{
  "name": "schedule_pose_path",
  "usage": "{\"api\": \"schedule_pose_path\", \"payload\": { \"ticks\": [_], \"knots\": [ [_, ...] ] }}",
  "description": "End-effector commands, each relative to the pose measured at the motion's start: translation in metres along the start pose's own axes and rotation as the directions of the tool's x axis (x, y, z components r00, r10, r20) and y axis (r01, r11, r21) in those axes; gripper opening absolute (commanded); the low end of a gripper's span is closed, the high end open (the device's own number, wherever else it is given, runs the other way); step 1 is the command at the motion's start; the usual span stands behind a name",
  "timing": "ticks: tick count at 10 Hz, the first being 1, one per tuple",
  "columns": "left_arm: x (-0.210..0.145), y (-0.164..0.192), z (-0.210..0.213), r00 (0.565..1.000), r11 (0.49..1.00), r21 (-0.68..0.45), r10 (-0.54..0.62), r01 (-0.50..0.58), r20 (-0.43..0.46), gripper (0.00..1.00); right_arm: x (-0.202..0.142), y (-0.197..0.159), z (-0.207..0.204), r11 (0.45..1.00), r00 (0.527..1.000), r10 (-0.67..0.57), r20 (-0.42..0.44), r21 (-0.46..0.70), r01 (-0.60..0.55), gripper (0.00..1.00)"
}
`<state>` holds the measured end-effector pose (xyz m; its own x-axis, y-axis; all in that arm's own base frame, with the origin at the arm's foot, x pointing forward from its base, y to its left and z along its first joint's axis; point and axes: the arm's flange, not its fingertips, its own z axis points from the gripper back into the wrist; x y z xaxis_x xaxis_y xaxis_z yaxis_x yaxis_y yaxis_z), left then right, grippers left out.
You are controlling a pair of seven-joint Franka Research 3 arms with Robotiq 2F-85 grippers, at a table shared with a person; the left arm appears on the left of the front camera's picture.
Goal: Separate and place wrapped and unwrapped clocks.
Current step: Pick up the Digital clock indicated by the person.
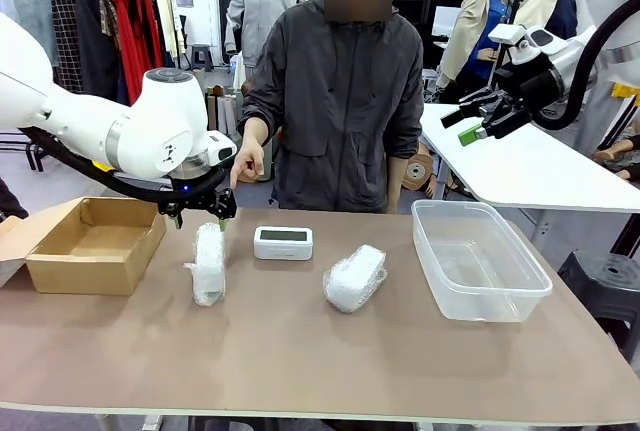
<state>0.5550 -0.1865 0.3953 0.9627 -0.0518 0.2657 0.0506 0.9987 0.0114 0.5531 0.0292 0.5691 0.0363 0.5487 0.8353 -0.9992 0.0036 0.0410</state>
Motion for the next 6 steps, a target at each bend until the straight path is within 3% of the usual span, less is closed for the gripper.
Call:
{"api": "schedule_pose_path", "payload": {
  "ticks": [1,6],
  "knots": [
    [0.001,-0.009,-0.015,0.998,0.999,-0.004,0.046,-0.046,-0.041,1.0,0.001,0.0,0.001,1.0,1.0,0.003,-0.003,-0.001,-0.003,1.0],
    [-0.006,-0.012,-0.041,0.988,0.997,-0.002,0.075,-0.076,-0.132,1.0,0.001,0.0,0.001,1.0,1.0,0.003,-0.003,-0.001,-0.003,1.0]
  ]
}}
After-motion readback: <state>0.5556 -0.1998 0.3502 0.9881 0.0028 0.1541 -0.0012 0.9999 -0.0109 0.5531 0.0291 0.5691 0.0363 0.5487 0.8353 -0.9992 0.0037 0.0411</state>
